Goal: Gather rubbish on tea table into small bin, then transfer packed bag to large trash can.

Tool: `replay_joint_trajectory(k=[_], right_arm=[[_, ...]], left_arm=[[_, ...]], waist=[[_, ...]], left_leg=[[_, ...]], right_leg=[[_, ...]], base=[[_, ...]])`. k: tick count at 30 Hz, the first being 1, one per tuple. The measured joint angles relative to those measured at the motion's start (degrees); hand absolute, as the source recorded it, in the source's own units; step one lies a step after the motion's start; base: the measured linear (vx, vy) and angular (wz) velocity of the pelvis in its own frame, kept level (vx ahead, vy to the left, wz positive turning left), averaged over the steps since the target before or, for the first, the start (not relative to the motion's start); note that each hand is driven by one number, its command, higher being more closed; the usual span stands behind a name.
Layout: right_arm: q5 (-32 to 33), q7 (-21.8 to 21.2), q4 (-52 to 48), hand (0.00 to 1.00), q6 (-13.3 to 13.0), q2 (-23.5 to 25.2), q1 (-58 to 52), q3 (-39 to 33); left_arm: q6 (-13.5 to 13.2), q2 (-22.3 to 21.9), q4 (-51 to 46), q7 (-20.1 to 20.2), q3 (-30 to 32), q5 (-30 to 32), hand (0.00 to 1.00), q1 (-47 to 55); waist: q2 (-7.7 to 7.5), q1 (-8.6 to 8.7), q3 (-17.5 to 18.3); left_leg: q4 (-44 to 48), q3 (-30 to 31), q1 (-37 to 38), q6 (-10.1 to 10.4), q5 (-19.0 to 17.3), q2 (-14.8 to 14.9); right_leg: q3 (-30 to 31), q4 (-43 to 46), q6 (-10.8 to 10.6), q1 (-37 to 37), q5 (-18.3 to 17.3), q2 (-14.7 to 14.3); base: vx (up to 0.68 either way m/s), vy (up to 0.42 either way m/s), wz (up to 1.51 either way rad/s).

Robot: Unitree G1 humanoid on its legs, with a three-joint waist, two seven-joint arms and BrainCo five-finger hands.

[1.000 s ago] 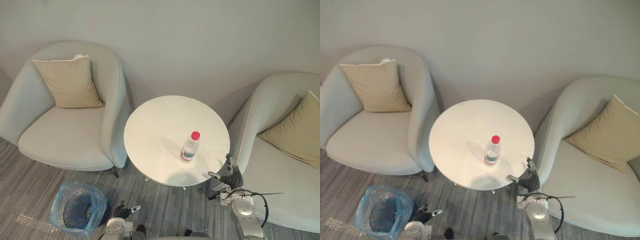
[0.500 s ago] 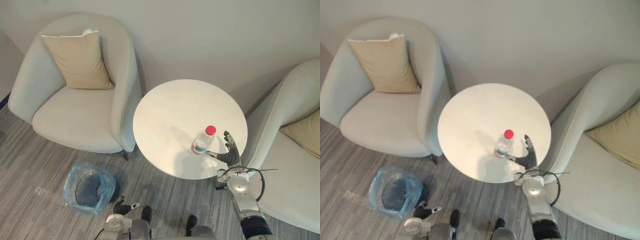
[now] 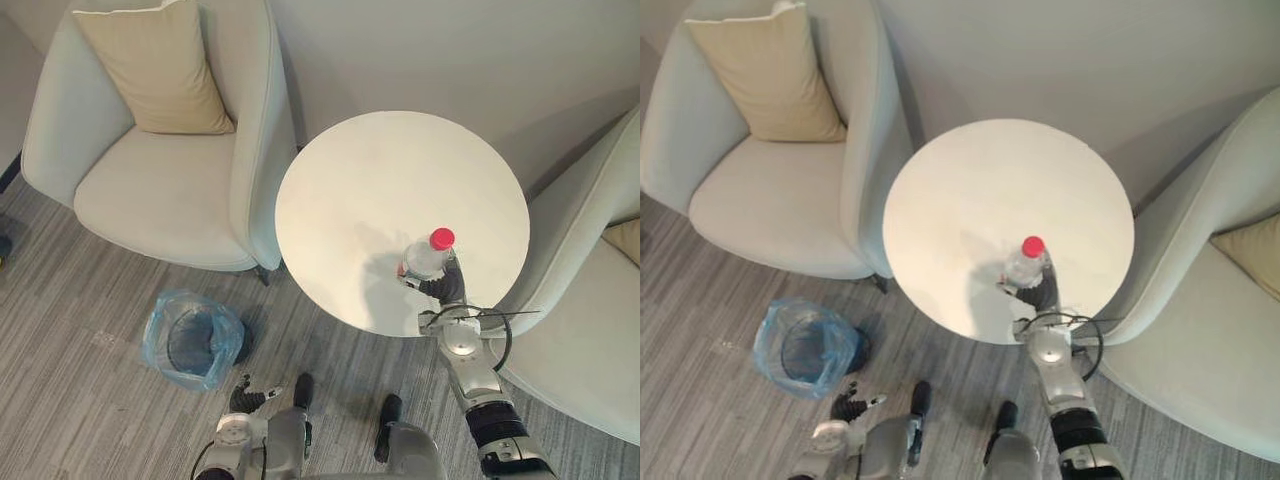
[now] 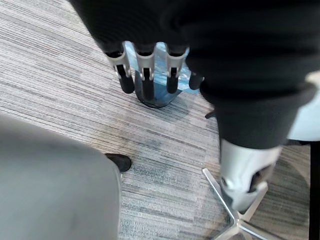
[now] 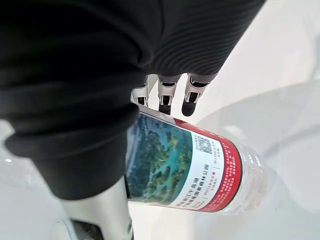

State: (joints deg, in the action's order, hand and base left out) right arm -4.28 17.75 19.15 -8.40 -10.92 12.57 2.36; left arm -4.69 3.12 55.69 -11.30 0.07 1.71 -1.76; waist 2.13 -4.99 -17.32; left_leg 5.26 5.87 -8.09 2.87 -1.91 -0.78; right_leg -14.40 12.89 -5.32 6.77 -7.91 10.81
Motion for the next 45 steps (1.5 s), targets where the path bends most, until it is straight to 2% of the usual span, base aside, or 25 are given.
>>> replay_joint_trajectory(k=[12,15,21,27,31,38,45], right_arm=[[2.64,2.02,0.57,1.00,0.12,2.36,4.06,-1.49],[2.62,1.77,-1.18,1.00,0.09,2.43,1.80,-1.39],[2.02,-1.63,-9.52,1.00,-0.12,2.92,-9.35,-0.96],[1.96,-4.67,-13.82,1.00,-0.11,4.37,-19.29,-0.89],[1.43,-6.15,-15.70,1.00,-0.14,4.37,-22.71,-0.68],[-4.21,-6.67,-16.07,1.00,-0.16,4.37,-24.69,-0.40],[-4.73,-6.70,-20.04,1.00,-0.16,4.37,-26.62,-0.35]], left_arm=[[0.03,-0.22,-0.81,-0.27,0.01,-1.79,0.00,-0.09],[0.06,-0.30,-0.75,-0.85,0.05,-1.74,0.00,-0.09],[0.41,-0.06,-0.17,-0.64,0.08,-0.43,0.00,0.00],[1.39,0.77,1.30,0.46,-0.06,1.67,0.00,0.32],[1.82,1.21,2.35,0.56,-1.39,2.79,0.00,0.66],[2.48,1.63,2.41,1.54,-3.03,3.40,0.00,1.90],[2.59,1.17,2.40,1.55,-3.28,3.75,0.00,2.48]], waist=[[0.45,-0.65,-0.54],[0.40,-0.64,-0.56],[-0.07,-0.04,-0.38],[-1.77,1.81,1.65],[-2.39,1.87,4.04],[-2.61,2.27,6.65],[-1.89,2.47,7.52]], left_leg=[[0.91,1.11,-1.87,0.00,0.00,-0.32],[0.91,1.11,-1.19,0.00,-0.01,-0.30],[-0.19,0.30,1.48,0.00,-0.03,0.02],[-1.02,-0.83,3.19,-0.10,0.07,0.05],[-1.44,-1.22,4.28,-0.11,0.06,0.13],[-2.21,-2.25,6.49,-0.11,0.07,0.44],[-2.24,-2.50,7.07,-0.13,0.09,0.55]], right_leg=[[-0.58,0.21,-0.06,0.80,-0.09,0.28],[-0.62,-1.01,-0.03,-0.53,0.28,0.10],[0.69,-4.91,-0.40,-3.68,2.58,-0.70],[2.21,-7.76,-0.79,-5.48,4.06,-1.05],[2.58,-9.66,-0.75,-6.99,4.86,-1.36],[3.72,-11.50,-0.63,-8.69,5.88,-1.78],[4.09,-11.35,-0.66,-8.99,5.99,-1.83]], base=[[0.00,-0.006,0.06],[0.00,-0.005,0.02],[-0.02,0.007,-0.13],[-0.04,0.016,-0.12],[0.00,0.006,-0.06],[-0.02,0.004,-0.10],[-0.02,0.003,-0.02]])
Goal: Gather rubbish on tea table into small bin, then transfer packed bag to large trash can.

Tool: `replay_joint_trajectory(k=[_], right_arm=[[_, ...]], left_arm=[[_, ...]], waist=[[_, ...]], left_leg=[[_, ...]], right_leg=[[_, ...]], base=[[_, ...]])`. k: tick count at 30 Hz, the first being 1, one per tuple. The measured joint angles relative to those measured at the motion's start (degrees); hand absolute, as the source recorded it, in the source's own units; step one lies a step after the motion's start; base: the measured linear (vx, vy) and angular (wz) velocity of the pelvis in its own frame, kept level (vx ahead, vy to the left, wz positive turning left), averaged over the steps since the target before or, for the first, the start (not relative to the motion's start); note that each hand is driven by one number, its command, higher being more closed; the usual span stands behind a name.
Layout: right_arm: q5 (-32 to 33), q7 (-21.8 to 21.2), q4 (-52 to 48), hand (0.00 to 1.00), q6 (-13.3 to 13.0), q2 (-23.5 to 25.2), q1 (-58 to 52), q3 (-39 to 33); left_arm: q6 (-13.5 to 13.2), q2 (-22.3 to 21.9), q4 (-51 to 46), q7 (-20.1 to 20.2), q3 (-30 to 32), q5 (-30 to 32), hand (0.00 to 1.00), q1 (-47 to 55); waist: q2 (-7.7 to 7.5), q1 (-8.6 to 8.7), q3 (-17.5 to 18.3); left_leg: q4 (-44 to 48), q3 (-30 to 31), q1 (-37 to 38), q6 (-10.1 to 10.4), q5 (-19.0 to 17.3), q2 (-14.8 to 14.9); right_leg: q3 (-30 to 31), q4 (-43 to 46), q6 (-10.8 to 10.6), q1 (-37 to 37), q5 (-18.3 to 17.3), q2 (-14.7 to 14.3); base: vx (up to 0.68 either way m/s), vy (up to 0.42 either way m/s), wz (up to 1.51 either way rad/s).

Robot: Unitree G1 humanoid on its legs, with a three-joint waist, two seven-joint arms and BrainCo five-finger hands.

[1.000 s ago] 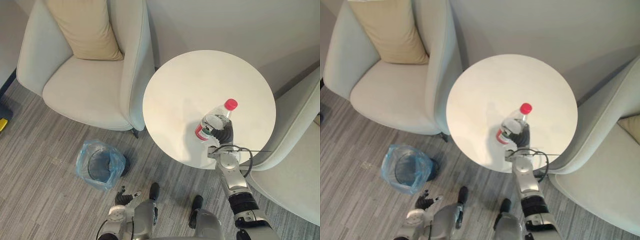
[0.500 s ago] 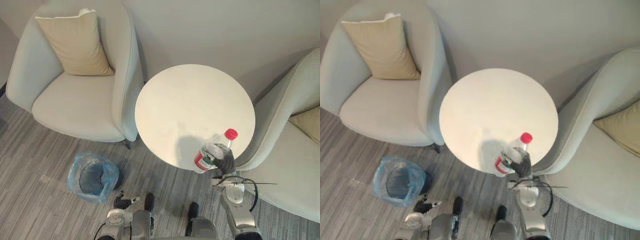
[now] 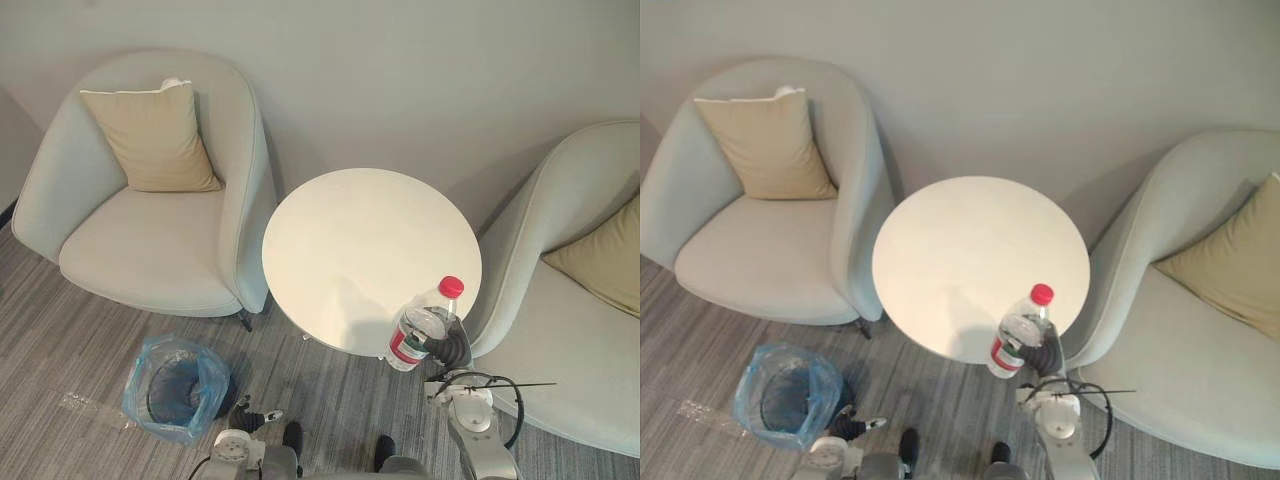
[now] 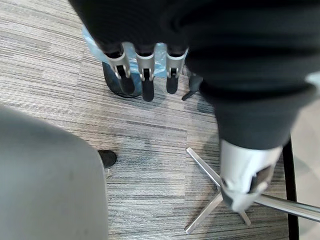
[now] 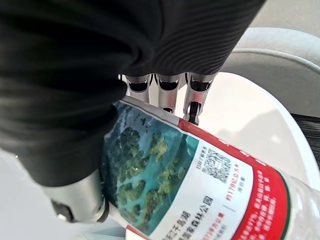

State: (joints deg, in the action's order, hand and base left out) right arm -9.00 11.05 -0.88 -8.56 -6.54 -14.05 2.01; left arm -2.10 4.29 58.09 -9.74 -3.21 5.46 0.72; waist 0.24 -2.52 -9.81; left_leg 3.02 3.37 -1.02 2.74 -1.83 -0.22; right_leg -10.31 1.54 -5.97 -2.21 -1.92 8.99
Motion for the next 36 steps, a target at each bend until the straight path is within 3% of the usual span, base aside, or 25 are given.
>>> replay_joint_trajectory(k=[5,9,10,12,14,16,19,22,25,27,30,34,36], right_arm=[[0.05,0.30,-7.36,1.00,-0.10,-0.04,-2.08,0.25],[0.02,1.01,-8.48,1.00,-0.17,0.07,0.15,1.21],[-0.03,1.34,-8.51,1.00,-0.09,0.53,1.01,1.57],[-0.01,1.40,-9.72,1.00,0.02,1.80,1.41,1.38],[-0.01,2.00,-9.85,1.00,0.00,1.96,1.43,0.84],[-0.02,2.92,-9.63,1.00,0.02,2.13,1.51,-0.78],[-0.03,3.53,-6.44,1.00,0.27,4.85,1.73,-1.63],[0.10,3.30,-4.30,1.00,0.28,5.67,1.55,-0.44],[0.14,3.05,-2.49,1.00,0.42,5.89,1.34,-0.77],[0.27,2.97,-2.50,1.00,0.62,6.03,0.25,-1.16],[0.31,2.96,-2.53,1.00,0.71,6.03,-0.03,-1.37],[0.53,3.06,-5.64,1.00,0.97,6.50,-1.02,-2.91],[0.59,3.01,-5.95,1.00,0.97,6.39,-1.04,-2.89]], left_arm=[[0.02,-1.23,-0.77,-0.03,2.26,0.29,0.00,0.59],[0.04,-1.53,-3.35,-0.06,2.29,0.21,0.00,0.83],[0.11,-1.70,-4.00,-0.05,2.28,0.34,0.00,0.85],[0.25,-1.94,-4.45,-0.03,2.33,0.98,0.00,0.68],[0.34,-3.00,-3.65,-0.03,2.18,1.21,0.00,1.39],[0.41,-4.46,-2.80,0.04,1.36,1.47,0.00,1.46],[0.28,-4.17,-2.33,0.17,-0.21,2.38,0.00,0.40],[0.28,-4.06,-1.87,0.15,-0.20,2.38,0.00,0.45],[0.26,-4.01,-1.62,0.16,-0.21,2.36,0.00,0.51],[0.29,-3.87,-1.41,0.14,-0.21,2.32,0.00,0.60],[0.37,-3.81,-1.41,0.05,-0.20,2.19,0.00,0.75],[0.39,-3.98,-1.93,-0.04,-0.13,2.02,0.00,0.77],[0.45,-3.94,-1.88,-0.04,-0.04,1.88,0.00,0.71]], waist=[[0.67,0.15,0.16],[0.94,-0.39,-0.01],[0.75,-0.32,-0.04],[0.20,-0.04,-0.20],[0.97,1.74,0.26],[2.05,3.19,0.85],[-0.88,2.84,0.74],[-1.09,2.71,0.75],[-0.98,3.05,0.73],[-0.99,3.58,0.70],[-1.23,4.20,0.49],[-1.00,5.06,0.55],[-1.56,5.13,0.55]], left_leg=[[0.60,1.97,-2.14,0.11,1.21,0.27],[7.53,-0.35,-9.35,-0.23,2.25,0.16],[5.07,-1.80,-9.79,-0.32,5.71,0.01],[13.81,-10.66,-10.07,-3.40,-1.55,2.16],[18.67,-17.80,-5.47,-1.74,-7.41,5.18],[10.13,-18.42,-1.16,0.45,-8.45,5.41],[5.17,-19.02,-0.04,-0.06,-5.61,2.82],[4.91,-20.13,1.18,-0.49,-5.46,1.74],[4.77,-18.98,1.41,-1.04,-5.92,1.12],[4.87,-16.48,1.36,-1.04,-6.28,0.59],[4.65,-11.53,0.42,-1.30,-5.89,-0.45],[6.26,-1.87,-2.10,-1.87,-5.37,-2.33],[6.77,1.49,-2.16,-1.76,-5.46,-3.33]], right_leg=[[-2.71,2.57,0.23,1.09,-1.26,0.45],[-4.70,9.27,1.57,6.45,-3.87,1.04],[-5.29,9.00,2.46,7.27,-3.34,1.69],[-7.66,9.73,2.73,8.55,-2.86,3.70],[-8.84,10.72,2.34,8.06,-2.60,4.52],[-9.93,11.13,1.43,8.95,-1.66,3.95],[-8.62,7.71,0.79,9.00,1.92,4.60],[-6.66,6.95,0.40,8.15,3.02,5.15],[-6.58,9.52,0.45,8.29,1.27,6.16],[-4.78,11.99,-0.31,8.40,-1.80,6.01],[1.24,14.67,0.32,9.25,-6.58,3.77],[10.00,17.29,2.50,8.62,-12.60,-1.53],[9.90,18.57,3.20,7.79,-14.24,-1.56]], base=[[-0.02,-0.020,0.28],[-0.14,-0.010,0.35],[-0.17,0.009,0.33],[-0.15,0.004,0.35],[-0.08,0.036,0.45],[-0.12,0.122,0.43],[-0.12,0.099,-0.01],[-0.12,0.081,-0.21],[-0.10,0.023,0.12],[-0.03,-0.041,0.52],[0.01,-0.095,0.72],[0.11,-0.105,1.11],[0.19,-0.130,1.13]])
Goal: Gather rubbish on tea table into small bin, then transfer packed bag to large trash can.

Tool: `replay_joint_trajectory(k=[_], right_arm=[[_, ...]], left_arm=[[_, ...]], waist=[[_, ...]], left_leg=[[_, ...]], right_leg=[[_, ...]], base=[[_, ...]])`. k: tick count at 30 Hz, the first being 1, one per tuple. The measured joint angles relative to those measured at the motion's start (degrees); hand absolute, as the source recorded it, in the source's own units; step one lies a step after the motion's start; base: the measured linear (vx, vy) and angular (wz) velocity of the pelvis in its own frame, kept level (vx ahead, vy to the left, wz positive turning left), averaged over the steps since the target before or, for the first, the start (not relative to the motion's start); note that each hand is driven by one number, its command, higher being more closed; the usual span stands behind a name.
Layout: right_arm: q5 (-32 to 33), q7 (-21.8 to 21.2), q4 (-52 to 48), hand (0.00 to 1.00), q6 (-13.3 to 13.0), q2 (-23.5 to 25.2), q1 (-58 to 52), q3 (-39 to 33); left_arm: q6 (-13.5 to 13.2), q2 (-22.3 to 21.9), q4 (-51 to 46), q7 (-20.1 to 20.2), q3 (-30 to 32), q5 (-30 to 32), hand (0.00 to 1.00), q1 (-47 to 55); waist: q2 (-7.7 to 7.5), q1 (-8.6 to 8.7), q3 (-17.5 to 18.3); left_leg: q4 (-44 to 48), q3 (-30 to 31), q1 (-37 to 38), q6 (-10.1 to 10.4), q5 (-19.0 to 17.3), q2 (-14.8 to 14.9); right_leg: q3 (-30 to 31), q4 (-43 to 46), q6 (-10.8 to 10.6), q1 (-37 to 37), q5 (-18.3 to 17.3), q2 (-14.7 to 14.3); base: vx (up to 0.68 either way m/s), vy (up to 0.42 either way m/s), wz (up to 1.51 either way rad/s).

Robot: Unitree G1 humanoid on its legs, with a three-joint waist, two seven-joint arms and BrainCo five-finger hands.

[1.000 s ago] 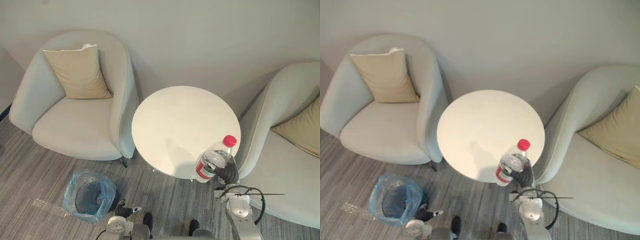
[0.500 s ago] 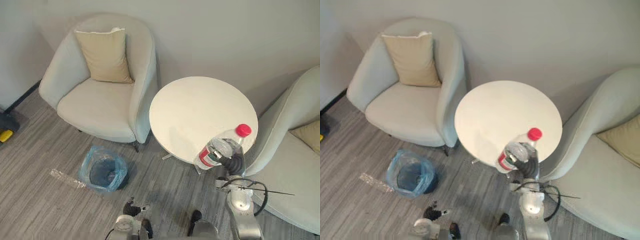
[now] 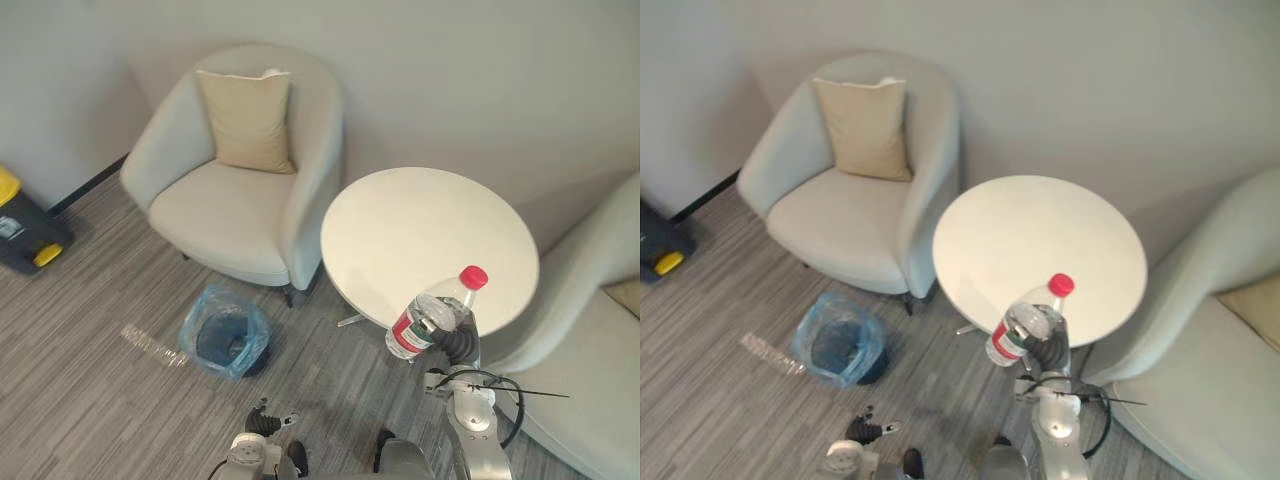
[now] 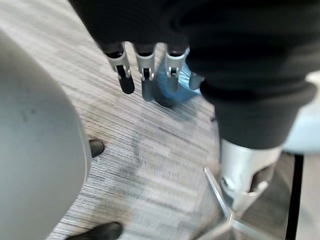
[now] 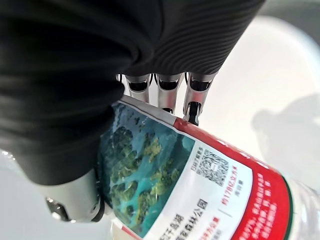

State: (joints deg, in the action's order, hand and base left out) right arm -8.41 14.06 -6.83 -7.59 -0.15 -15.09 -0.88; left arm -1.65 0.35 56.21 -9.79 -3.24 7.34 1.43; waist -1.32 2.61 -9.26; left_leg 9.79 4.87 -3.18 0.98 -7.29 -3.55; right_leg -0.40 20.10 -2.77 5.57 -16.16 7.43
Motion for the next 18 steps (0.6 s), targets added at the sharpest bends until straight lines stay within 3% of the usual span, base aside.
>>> replay_joint_trajectory(k=[3,5,6,7,8,9,11,12,13,18], right_arm=[[0.12,-0.47,-0.01,1.00,0.16,-0.11,0.05,0.05],[0.98,-0.57,-0.08,1.00,0.36,-0.02,-0.59,0.56],[1.79,-0.55,-0.09,1.00,0.38,-0.37,-0.93,1.03],[2.05,-0.60,-0.29,1.00,0.30,-0.83,-0.53,1.88],[2.15,-0.54,-1.25,1.00,0.29,-0.30,-0.63,2.67],[2.15,-0.38,-1.28,1.00,0.03,0.15,-0.64,2.90],[2.14,-0.11,-0.96,1.00,0.29,-0.59,-0.55,1.90],[2.12,0.35,-0.91,1.00,0.30,-1.06,-0.57,1.29],[2.03,0.82,0.76,1.00,0.45,-1.10,-0.30,0.35],[1.66,0.75,6.12,1.00,1.08,0.16,1.79,2.43]], left_arm=[[0.18,-0.67,-0.50,-0.01,1.03,-0.14,0.00,-0.02],[0.49,-1.30,-2.13,-0.05,2.18,-0.45,0.00,0.26],[0.57,-1.61,-2.79,-0.11,2.33,-0.81,0.00,0.21],[0.75,-2.21,-3.15,-0.23,2.65,-0.99,0.00,-0.14],[1.00,-2.05,-3.13,-0.17,3.32,-1.42,0.00,-0.44],[0.76,-1.85,-3.34,-0.23,3.39,-1.59,0.00,-0.69],[1.00,-3.01,-2.82,0.01,2.31,-1.95,0.00,-0.61],[1.14,-3.01,-2.28,-0.11,2.11,-1.87,0.00,-0.59],[1.41,-2.95,-1.92,-0.20,2.20,-1.82,0.00,-0.91],[1.44,-1.23,-1.70,-0.29,2.13,-1.77,0.00,-0.88]], waist=[[0.43,-0.02,0.21],[0.54,-0.30,0.12],[1.14,-0.45,-0.37],[2.86,-0.75,-1.18],[1.48,-1.88,-0.94],[0.53,-1.80,-1.34],[2.44,-2.31,-0.18],[3.14,-2.23,-0.04],[2.71,-2.38,-0.11],[0.09,-2.96,-0.09]], left_leg=[[5.13,2.40,-2.41,-0.08,-0.94,-0.52],[12.04,-1.42,-5.01,-0.28,-1.03,0.38],[14.82,-3.83,-5.68,-0.35,-1.02,1.82],[17.89,-6.46,-6.20,-0.32,-1.10,4.06],[22.61,-11.27,-8.17,0.21,-0.71,4.83],[24.79,-14.41,-9.60,0.15,-2.47,5.91],[19.11,-21.63,-9.99,0.19,-4.56,10.09],[11.70,-24.65,-9.17,0.40,-1.87,11.02],[5.96,-25.16,-6.63,-0.08,2.07,9.30],[2.13,-24.99,-2.86,-0.39,2.78,6.85]], right_leg=[[-5.13,-1.53,-0.34,-4.32,0.32,0.43],[-7.35,0.11,-0.50,-6.49,1.42,0.15],[-7.12,5.07,0.04,-5.15,2.13,-0.84],[-6.88,5.79,0.11,-3.33,-0.68,-1.78],[-7.65,-7.50,0.73,-6.53,6.44,-0.03],[-7.89,-7.81,-0.16,-7.48,4.81,0.64],[-10.83,-8.02,0.33,-7.85,4.51,-0.28],[-12.10,-8.82,-0.15,-8.79,4.12,-0.24],[-12.82,-9.32,-0.90,-9.89,3.82,0.67],[-9.81,-7.79,-1.41,-10.95,4.43,1.83]], base=[[0.25,-0.055,1.07],[0.20,-0.017,1.12],[0.11,-0.001,0.81],[0.07,-0.032,0.65],[0.01,-0.054,0.68],[0.05,-0.095,0.71],[0.09,-0.039,0.54],[0.21,0.064,0.61],[0.18,0.061,0.53],[0.16,0.052,0.07]])
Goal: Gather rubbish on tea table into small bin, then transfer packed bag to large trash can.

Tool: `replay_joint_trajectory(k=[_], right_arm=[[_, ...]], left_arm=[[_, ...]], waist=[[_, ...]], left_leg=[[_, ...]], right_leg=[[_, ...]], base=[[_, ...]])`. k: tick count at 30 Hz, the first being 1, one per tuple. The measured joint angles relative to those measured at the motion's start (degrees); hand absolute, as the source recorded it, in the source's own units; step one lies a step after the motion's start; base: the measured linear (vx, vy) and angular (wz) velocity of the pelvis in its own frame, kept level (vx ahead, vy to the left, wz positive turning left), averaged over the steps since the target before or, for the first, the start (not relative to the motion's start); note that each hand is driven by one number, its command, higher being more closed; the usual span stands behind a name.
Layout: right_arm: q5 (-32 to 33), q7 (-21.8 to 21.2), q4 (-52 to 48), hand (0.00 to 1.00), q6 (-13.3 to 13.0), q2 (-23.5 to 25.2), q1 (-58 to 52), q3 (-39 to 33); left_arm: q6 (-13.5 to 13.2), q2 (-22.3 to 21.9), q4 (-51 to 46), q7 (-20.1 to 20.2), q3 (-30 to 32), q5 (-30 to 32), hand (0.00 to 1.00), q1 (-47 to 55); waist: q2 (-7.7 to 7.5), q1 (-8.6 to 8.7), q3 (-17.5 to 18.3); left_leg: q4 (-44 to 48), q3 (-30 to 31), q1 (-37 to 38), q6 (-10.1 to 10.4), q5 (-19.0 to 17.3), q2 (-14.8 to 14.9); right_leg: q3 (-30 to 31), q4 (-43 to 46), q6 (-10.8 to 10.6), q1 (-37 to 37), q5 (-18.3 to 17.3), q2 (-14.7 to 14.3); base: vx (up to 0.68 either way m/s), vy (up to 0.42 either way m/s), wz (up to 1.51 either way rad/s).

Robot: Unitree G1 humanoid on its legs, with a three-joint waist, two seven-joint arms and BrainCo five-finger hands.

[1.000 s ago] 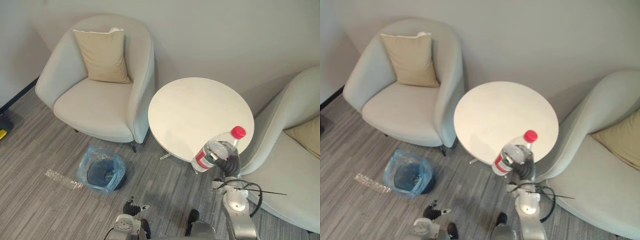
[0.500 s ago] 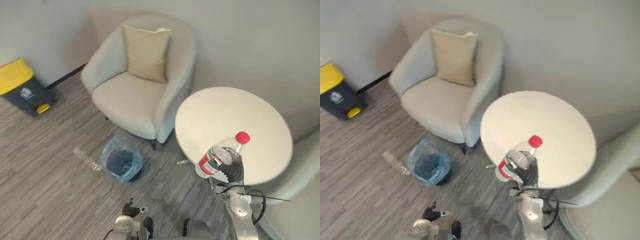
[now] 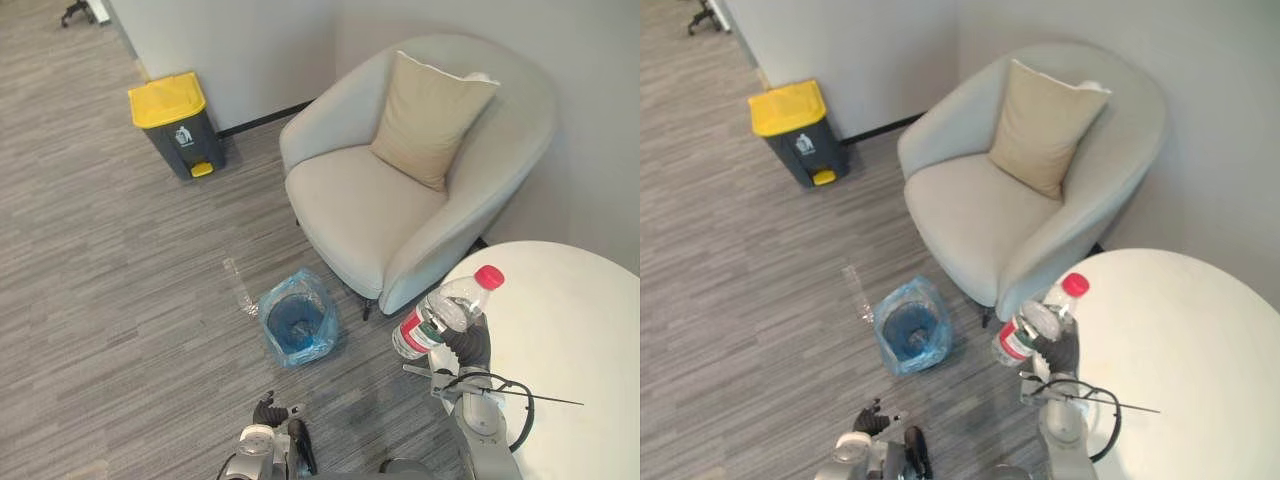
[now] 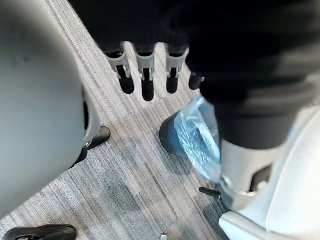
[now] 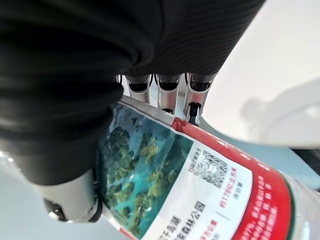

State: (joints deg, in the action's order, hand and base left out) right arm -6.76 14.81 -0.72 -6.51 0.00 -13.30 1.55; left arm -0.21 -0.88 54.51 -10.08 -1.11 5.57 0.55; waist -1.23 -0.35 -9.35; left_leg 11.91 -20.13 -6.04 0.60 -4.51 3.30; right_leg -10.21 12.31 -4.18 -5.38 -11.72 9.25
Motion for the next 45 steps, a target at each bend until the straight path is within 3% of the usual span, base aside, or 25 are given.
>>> replay_joint_trajectory(k=[3,6,7,8,10,11,12,13,16,17,23,30,34,40,45], right_arm=[[-0.01,-1.54,0.32,1.00,0.09,-0.33,0.29,2.62],[-0.08,-2.51,0.47,1.00,0.16,-0.83,0.17,3.19],[-0.10,-2.51,0.44,1.00,0.15,-1.07,-0.21,3.32],[-0.11,-2.52,0.44,1.00,0.15,-1.28,-0.20,3.46],[-0.10,-2.58,0.43,1.00,0.14,-1.34,-0.28,3.52],[-0.08,-2.61,0.98,1.00,0.14,-1.32,-0.39,3.56],[-0.08,-2.59,1.76,1.00,0.13,-1.12,-0.43,3.92],[-0.05,-2.47,2.29,1.00,0.14,-1.07,-0.49,4.18],[-0.03,-3.40,3.26,1.00,0.33,-3.22,-0.30,4.50],[-0.03,-3.53,3.36,1.00,0.32,-3.24,-0.15,4.51],[0.03,-3.57,5.59,1.00,0.25,-3.49,0.15,5.06],[-0.12,-2.91,9.03,1.00,0.14,-3.72,2.94,6.14],[-2.03,-2.38,11.20,1.00,0.07,-4.50,10.01,10.91],[-2.38,-0.56,13.44,1.00,0.55,-4.59,17.48,13.92],[-4.31,2.37,15.50,1.00,1.99,-4.84,24.53,14.76]], left_arm=[[-0.27,0.56,1.03,0.01,-1.35,-0.20,0.00,0.00],[-0.48,1.81,1.93,0.05,-4.23,-0.96,0.00,-0.02],[-0.49,2.17,2.40,0.04,-4.35,-1.21,0.00,0.00],[-0.49,2.45,2.48,0.05,-4.33,-1.23,0.00,-0.01],[-0.56,2.48,2.50,0.05,-4.27,-1.45,0.00,0.00],[-0.59,2.39,2.68,0.11,-3.17,-1.81,0.00,0.05],[-0.75,2.38,2.93,0.09,-2.30,-1.89,0.00,0.11],[-0.67,2.47,3.44,0.13,-0.80,-1.84,0.00,-0.28],[-0.68,0.38,3.43,0.07,0.77,-1.89,0.00,0.14],[-0.67,0.35,3.47,0.07,0.90,-1.93,0.00,0.23],[-0.62,1.59,3.36,0.02,1.19,-3.49,0.00,-0.38],[-0.63,1.81,3.17,-1.38,-0.09,-4.01,0.00,-1.94],[-0.75,2.53,1.70,-3.12,0.02,-5.83,0.00,-4.70],[-1.85,2.27,-1.18,-5.59,2.34,-7.46,0.00,-8.90],[-2.14,2.15,-2.82,-8.04,4.64,-9.27,0.00,-12.97]], waist=[[-0.05,0.08,-0.02],[-0.71,1.23,-0.69],[-0.51,1.42,-0.78],[-0.89,1.41,-0.61],[-0.82,1.52,-0.65],[-0.96,1.72,-0.57],[-2.09,1.79,-0.02],[-2.83,1.85,-0.11],[1.26,0.32,1.27],[1.83,0.32,1.33],[0.81,0.06,0.92],[1.06,-0.14,-1.13],[1.16,-1.26,-5.81],[0.69,-2.77,-10.14],[0.33,-2.99,-13.19]], left_leg=[[-3.30,0.31,4.06,-0.07,-0.93,-0.85],[-5.37,1.49,7.84,-0.64,-1.35,-1.19],[-5.76,2.12,8.59,-0.48,-1.59,-1.18],[-5.77,2.65,8.81,-0.42,-1.89,-1.24],[-5.78,5.04,8.92,-0.11,-2.14,-1.21],[-5.58,6.91,9.04,0.12,-2.05,-1.35],[-5.21,8.85,9.05,0.62,-2.19,-2.37],[-4.26,11.89,9.01,2.00,-3.12,-3.98],[-4.17,15.28,7.76,3.25,-3.30,-0.83],[-4.44,16.19,7.71,3.45,-3.22,-0.39],[-5.94,20.99,5.81,5.11,-2.24,2.08],[-3.36,22.46,0.20,5.23,-0.65,0.84],[2.76,21.65,-7.68,5.19,-0.72,0.83],[9.59,19.55,-20.45,4.30,-2.42,1.37],[10.16,19.04,-29.40,4.03,-0.16,1.47]], right_leg=[[3.01,10.74,-0.16,3.72,0.17,0.61],[7.03,29.13,0.43,11.66,2.27,1.17],[9.56,31.44,0.46,13.75,-1.74,-0.10],[11.69,30.74,0.04,15.71,-4.16,-1.31],[14.41,25.52,-0.08,18.39,-5.13,-3.39],[16.41,20.09,0.03,18.65,-4.48,-4.51],[17.06,14.71,0.05,17.55,-0.68,-4.46],[16.29,11.99,0.27,17.03,0.79,-3.06],[11.94,7.12,1.29,13.87,1.34,-4.61],[10.95,5.71,1.69,12.93,1.86,-5.12],[4.31,-0.40,3.02,9.17,3.31,-6.90],[-1.01,-0.13,2.99,10.71,3.15,-4.65],[-1.18,7.53,3.77,18.80,2.22,-3.80],[-1.41,15.20,4.43,31.37,-0.08,-2.79],[-2.69,16.49,3.98,39.68,1.04,-1.73]], base=[[0.12,0.080,-0.20],[0.12,0.042,0.11],[0.11,0.012,0.33],[0.08,-0.013,0.37],[0.12,-0.113,0.59],[0.13,-0.152,0.91],[0.13,-0.158,1.15],[0.11,-0.132,1.07],[0.16,-0.114,0.60],[0.14,-0.087,0.45],[0.12,-0.075,0.48],[0.03,0.020,0.43],[-0.15,-0.013,0.11],[-0.22,-0.017,0.10],[-0.14,0.019,0.19]])
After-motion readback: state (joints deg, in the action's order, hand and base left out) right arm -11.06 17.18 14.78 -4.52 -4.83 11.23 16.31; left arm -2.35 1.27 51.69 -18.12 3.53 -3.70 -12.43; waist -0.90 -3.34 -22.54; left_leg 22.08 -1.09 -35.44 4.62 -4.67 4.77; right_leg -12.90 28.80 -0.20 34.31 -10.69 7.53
